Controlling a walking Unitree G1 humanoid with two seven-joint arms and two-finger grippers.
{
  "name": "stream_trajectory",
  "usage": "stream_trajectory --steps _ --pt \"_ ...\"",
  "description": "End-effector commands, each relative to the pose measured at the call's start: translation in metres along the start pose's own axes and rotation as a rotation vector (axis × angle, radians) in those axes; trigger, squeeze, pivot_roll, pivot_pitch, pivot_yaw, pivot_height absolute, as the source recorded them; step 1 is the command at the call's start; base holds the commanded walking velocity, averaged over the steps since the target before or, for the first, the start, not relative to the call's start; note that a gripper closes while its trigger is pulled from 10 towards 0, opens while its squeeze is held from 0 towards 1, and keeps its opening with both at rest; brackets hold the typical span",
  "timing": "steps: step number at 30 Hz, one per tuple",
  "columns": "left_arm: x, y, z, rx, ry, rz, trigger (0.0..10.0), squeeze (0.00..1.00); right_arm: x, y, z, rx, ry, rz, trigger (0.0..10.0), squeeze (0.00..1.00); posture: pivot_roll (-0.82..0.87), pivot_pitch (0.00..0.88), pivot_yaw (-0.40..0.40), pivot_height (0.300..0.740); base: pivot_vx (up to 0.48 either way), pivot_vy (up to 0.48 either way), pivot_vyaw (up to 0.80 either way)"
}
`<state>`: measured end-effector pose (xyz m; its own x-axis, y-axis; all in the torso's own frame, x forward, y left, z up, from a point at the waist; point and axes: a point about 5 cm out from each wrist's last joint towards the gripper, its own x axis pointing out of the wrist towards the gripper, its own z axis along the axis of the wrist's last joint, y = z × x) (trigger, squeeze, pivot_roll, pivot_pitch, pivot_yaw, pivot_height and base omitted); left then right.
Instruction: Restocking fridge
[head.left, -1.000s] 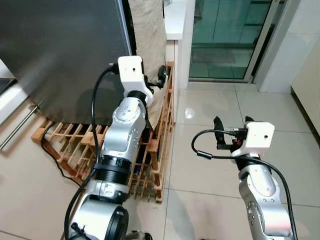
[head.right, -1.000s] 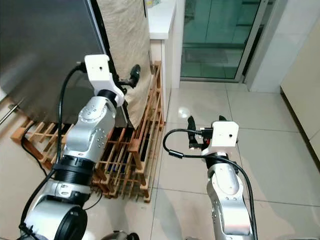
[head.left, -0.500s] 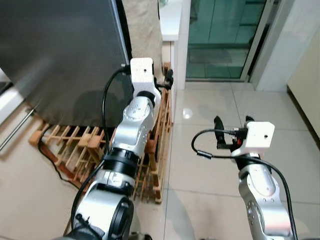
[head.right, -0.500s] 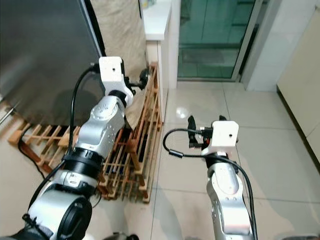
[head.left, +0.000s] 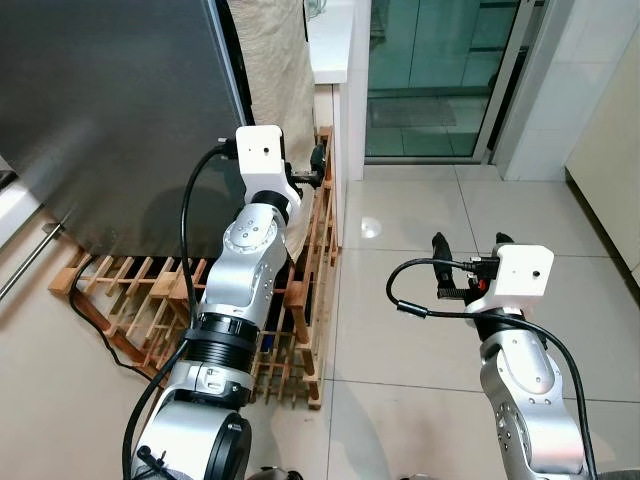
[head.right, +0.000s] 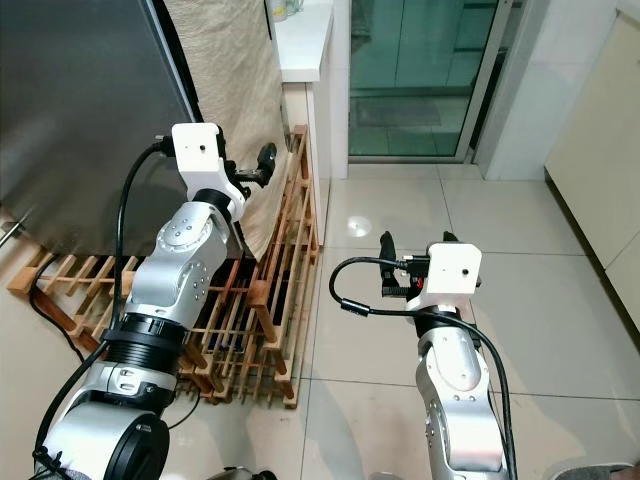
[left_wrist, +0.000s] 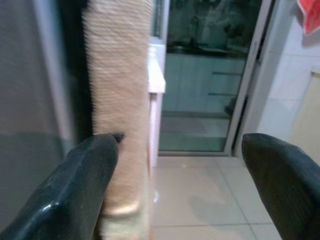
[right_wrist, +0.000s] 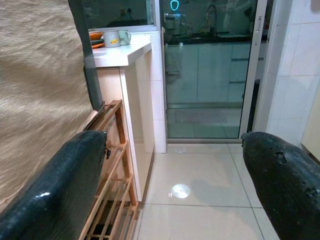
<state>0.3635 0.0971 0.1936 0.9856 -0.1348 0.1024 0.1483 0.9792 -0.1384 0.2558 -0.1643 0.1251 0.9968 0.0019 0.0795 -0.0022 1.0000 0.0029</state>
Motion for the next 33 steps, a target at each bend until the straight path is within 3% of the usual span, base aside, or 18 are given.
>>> stream_trajectory --steps 1,9,20,26,33 --pt "-0.003 0.013 0.004 0.008 -0.008 0.045 10.0 0.0 0.002 0.002 0.003 0.0 -0.019 0.007 10.0 0.0 -0.12 0.0 0.111 0.74 0.0 0.0 0.0" --pt "-0.004 0.012 -0.001 0.0 0.015 0.05 10.0 0.0 0.001 0.003 0.002 0.002 -0.015 0.005 10.0 0.0 -0.12 0.0 0.111 0.74 0.0 0.0 0.0" --pt "0.012 -0.014 -0.001 -0.034 0.021 -0.006 10.0 0.0 0.003 0.003 0.003 0.001 -0.018 0.007 10.0 0.0 -0.13 0.0 0.111 0.74 0.0 0.0 0.0" --pt "0.02 -0.019 -0.003 -0.032 0.038 0.02 10.0 0.0 0.0 0.002 0.003 0.0 -0.016 0.001 10.0 0.0 -0.14 0.0 0.117 0.74 0.0 0.0 0.0" --pt "0.028 -0.036 -0.013 -0.061 0.088 0.029 10.0 0.0 -0.002 0.002 0.003 0.0 -0.013 -0.004 10.0 0.0 -0.15 0.0 0.121 0.74 0.0 0.0 0.0"
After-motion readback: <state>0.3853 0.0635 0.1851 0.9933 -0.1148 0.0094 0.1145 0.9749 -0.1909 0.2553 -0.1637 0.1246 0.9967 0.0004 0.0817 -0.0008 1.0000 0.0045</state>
